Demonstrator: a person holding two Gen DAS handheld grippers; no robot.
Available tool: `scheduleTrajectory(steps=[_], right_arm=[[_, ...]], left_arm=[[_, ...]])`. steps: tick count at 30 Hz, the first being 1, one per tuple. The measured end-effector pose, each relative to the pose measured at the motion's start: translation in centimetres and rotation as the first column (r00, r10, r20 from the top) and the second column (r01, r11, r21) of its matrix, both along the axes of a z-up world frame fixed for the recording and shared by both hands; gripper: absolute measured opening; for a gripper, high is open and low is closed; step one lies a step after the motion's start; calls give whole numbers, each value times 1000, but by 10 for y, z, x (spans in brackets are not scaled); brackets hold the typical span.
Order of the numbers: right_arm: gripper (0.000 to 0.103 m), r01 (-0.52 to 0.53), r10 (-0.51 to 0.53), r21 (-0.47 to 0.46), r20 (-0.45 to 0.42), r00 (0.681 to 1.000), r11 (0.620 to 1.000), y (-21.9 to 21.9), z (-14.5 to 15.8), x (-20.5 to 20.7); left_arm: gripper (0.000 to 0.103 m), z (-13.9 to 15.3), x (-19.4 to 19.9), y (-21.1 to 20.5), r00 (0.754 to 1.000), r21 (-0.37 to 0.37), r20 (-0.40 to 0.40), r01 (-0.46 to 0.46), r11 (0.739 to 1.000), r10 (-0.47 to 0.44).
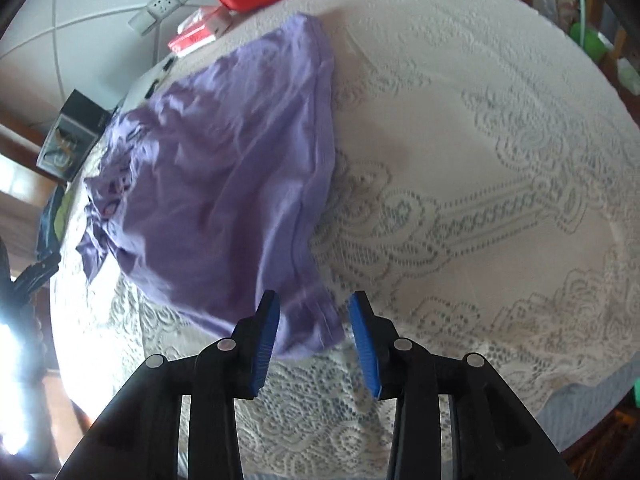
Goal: Fold clothes
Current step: 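Lower the T-shirt flat onto the table and open both grippers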
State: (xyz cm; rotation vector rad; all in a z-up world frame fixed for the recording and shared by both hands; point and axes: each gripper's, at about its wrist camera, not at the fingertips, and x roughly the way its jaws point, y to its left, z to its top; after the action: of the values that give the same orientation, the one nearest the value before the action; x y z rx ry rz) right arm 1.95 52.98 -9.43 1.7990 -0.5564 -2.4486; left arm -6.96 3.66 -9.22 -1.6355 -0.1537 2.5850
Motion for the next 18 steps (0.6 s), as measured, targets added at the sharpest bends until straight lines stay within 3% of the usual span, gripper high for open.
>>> scheduleTrajectory(steps=[7, 10, 11, 12, 14, 16, 17, 18], right_arm=[[36, 24, -24, -30, -5, 1000, 999, -14, -3, 2], [41, 13, -13, -16, 6, 1000, 1000, -25, -17, 10], [56, 11, -11, -9, 10, 1000, 1000, -29, -20, 11], [77, 12, -12, -2, 12, 1000, 1000, -30, -23, 13], [90, 21, -22, 23, 17, 1000, 1000, -33, -31, 15], [90, 20, -22, 71, 33, 999, 997, -36, -40, 11], [77, 18, -21, 94, 40, 999, 995, -38, -44, 9], [57, -6, 1, 111, 44, 999, 994, -42, -43, 8]], left_arm=[[84, -42, -38, 13, 998, -71, 40, 61, 996, -58], [70, -52, -33, 18, 995, -61, 46, 87, 994, -85], [54, -52, -30, 20, 995, -59, 42, 95, 994, -93], [49, -51, -27, 20, 994, -50, 45, 101, 994, -98], [21, -47, -21, 21, 993, -37, 46, 108, 993, -106], [12, -41, -13, 19, 994, -47, 36, 102, 994, -101], [11, -37, -8, 17, 995, -44, 31, 98, 994, -97], [11, -33, -2, 14, 996, -31, 29, 91, 995, -90]])
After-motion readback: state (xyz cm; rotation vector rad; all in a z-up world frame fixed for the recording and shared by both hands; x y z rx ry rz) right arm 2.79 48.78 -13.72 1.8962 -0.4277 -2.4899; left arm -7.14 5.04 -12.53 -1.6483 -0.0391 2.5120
